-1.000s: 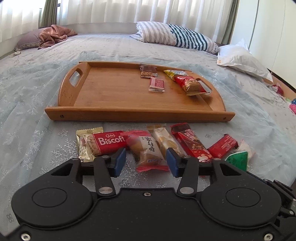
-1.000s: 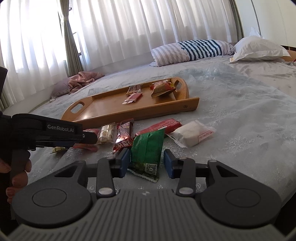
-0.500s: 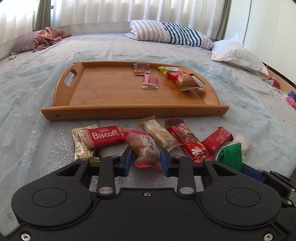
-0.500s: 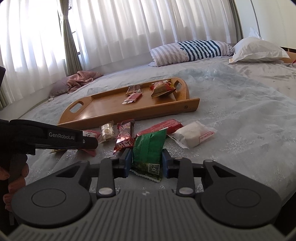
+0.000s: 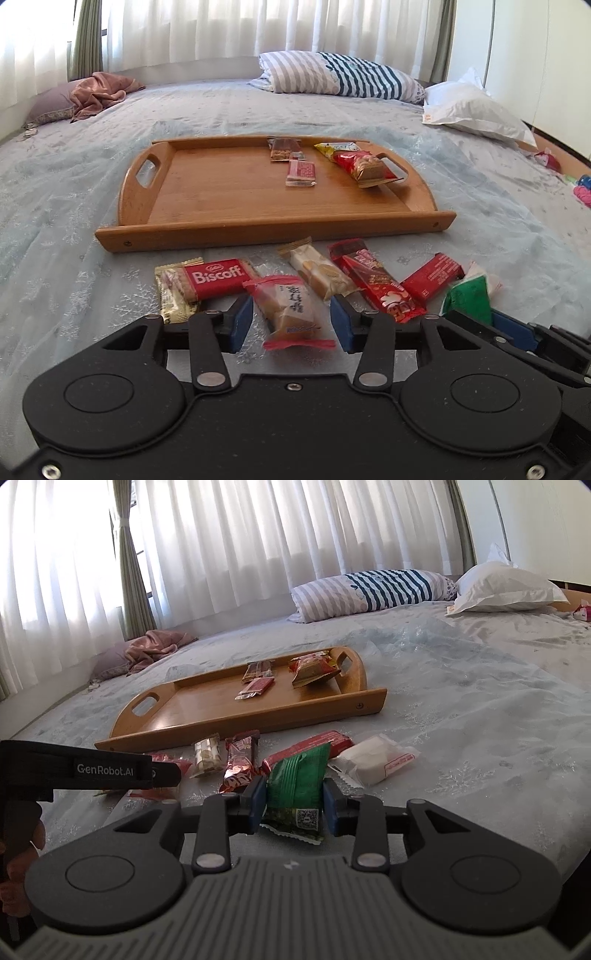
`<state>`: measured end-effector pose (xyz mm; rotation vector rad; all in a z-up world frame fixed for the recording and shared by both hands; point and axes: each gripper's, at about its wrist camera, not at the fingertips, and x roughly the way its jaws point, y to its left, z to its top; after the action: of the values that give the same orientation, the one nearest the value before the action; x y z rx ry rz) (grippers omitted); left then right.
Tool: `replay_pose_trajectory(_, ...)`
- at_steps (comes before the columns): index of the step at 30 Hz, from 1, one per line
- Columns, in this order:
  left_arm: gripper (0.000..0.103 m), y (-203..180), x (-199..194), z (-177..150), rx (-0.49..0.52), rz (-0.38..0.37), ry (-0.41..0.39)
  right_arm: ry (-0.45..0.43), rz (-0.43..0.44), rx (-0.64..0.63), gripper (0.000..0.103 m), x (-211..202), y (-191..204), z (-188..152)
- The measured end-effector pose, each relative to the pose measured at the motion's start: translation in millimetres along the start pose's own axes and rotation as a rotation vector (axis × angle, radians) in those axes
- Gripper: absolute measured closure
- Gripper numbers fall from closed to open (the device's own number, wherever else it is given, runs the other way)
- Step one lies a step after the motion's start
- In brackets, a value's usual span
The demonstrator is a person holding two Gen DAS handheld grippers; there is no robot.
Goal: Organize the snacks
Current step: 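Grasp the pink-and-white packet with the left tool while the right tool grasps the green packet, then carry the pink-and-white packet onto the tray with the left tool while the right tool places the green packet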
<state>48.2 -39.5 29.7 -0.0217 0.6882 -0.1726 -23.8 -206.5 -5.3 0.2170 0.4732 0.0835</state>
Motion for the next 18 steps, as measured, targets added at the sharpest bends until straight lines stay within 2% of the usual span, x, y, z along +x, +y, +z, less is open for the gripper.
replay_pose_trajectory(1, 0.060, -0.2, 1.7, 0.5, -0.005, -0.007, 0.004, -0.006, 0.007, 0.017, 0.043, -0.6, -2.4, 0.4)
replay_pose_trajectory(2, 0.061, -0.7, 4.0, 0.9, -0.008, -0.008, 0.009, -0.010, 0.011, 0.028, 0.041, -0.9, -3.8, 0.9)
replay_pose_trajectory(4, 0.064, -3.2, 7.3, 0.7, 0.001, 0.014, 0.005, -0.015, -0.005, 0.025, 0.041, -1.5, -3.2, 1.3)
replay_pose_trajectory(12, 0.064, -2.0, 20.9, -4.5, -0.004, 0.036, 0.027, -0.003, -0.074, -0.044, 0.041, 0.8, 7.9, -2.4)
replay_pose_trajectory(13, 0.065, -2.3, 21.3, -5.0, -0.001, 0.038, 0.026, -0.001, -0.078, -0.047, 0.042, 1.8, 8.9, -2.4)
replay_pose_trajectory(15, 0.069, -3.6, 20.9, -4.6, 0.010, 0.040, 0.026, 0.007, -0.084, -0.056, 0.052, 3.7, 11.1, -2.1)
replay_pose_trajectory(16, 0.069, -3.5, 20.0, -4.6, 0.012, 0.038, 0.027, 0.012, -0.083, -0.060, 0.060, 4.9, 12.2, -1.5)
replay_pose_trajectory(18, 0.070, -2.5, 18.6, -3.9, 0.007, 0.029, 0.032, 0.015, -0.089, -0.070, 0.063, 5.8, 14.6, -1.1)
